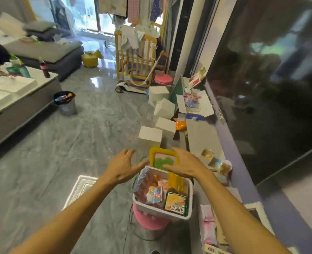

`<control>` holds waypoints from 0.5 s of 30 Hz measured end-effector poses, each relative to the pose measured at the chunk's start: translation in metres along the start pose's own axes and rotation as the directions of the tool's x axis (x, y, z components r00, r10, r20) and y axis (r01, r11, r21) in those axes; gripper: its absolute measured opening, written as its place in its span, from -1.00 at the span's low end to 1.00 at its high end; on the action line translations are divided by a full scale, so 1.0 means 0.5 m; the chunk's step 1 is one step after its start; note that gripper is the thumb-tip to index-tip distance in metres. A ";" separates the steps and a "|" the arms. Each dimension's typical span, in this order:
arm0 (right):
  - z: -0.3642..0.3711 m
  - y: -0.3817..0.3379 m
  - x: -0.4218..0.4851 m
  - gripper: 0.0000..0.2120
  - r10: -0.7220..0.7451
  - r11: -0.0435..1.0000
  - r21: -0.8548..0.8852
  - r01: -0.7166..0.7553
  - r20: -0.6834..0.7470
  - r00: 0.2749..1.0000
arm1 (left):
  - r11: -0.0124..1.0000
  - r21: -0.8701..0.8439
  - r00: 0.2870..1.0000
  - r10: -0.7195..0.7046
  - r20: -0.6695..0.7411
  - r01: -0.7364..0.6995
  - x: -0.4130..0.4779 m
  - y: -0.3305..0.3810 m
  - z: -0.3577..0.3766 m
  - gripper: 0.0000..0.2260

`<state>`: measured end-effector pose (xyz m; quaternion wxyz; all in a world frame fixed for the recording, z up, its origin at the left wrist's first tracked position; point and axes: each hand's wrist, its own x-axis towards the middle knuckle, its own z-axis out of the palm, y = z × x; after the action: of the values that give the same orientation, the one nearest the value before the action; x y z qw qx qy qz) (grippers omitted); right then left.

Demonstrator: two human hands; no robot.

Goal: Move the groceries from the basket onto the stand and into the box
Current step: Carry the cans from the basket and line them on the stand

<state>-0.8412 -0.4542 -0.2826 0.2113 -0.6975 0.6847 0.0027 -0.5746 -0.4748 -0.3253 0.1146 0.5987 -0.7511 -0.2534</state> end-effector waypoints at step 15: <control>0.625 0.309 0.597 0.18 -0.331 0.944 0.120 0.308 0.361 0.872 | 0.897 -0.018 0.877 -0.428 0.217 0.442 0.231 -0.270 0.604 -0.04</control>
<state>-0.8811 -0.6417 -0.6996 0.3565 -0.7809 0.5064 0.0812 -0.6342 -0.5327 -0.6659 -0.0042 0.7183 -0.5962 -0.3586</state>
